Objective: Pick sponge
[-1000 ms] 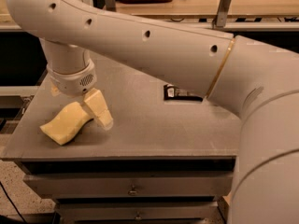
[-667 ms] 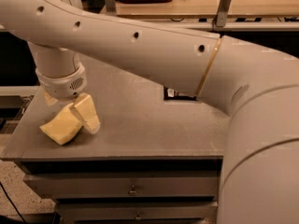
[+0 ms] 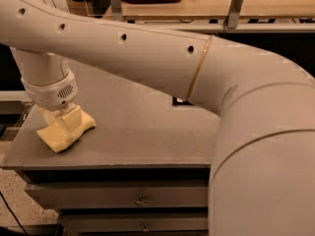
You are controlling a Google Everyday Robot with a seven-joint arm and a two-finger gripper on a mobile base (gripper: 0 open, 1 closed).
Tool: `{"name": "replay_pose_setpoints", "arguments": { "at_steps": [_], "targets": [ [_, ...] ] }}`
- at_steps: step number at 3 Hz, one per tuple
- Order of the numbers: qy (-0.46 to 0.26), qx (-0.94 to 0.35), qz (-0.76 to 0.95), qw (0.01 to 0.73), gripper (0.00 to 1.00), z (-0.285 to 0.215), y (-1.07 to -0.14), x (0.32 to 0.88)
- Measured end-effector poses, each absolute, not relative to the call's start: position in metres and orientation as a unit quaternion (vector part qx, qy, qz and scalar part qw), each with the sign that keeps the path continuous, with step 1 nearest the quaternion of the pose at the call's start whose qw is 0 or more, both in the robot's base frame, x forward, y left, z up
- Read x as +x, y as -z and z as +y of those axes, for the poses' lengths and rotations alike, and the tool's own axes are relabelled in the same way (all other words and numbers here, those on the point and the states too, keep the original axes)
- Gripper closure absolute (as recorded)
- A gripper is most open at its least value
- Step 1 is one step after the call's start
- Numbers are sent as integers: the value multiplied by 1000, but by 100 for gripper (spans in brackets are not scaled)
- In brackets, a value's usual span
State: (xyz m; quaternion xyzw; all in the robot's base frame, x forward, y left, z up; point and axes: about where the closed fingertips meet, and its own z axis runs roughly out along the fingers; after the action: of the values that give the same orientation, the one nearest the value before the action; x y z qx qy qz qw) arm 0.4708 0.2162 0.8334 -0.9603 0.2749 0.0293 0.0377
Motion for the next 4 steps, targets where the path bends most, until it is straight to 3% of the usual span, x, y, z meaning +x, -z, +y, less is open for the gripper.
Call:
{"name": "replay_pose_setpoints", "arguments": {
  "at_steps": [1,2,4],
  "targets": [
    [-36,-960,274,48,87,221,-843,471],
    [-26,-958,279,63,100,219,-863,479],
    [-7,-949,295,115,100,210,-923,506]
  ]
}}
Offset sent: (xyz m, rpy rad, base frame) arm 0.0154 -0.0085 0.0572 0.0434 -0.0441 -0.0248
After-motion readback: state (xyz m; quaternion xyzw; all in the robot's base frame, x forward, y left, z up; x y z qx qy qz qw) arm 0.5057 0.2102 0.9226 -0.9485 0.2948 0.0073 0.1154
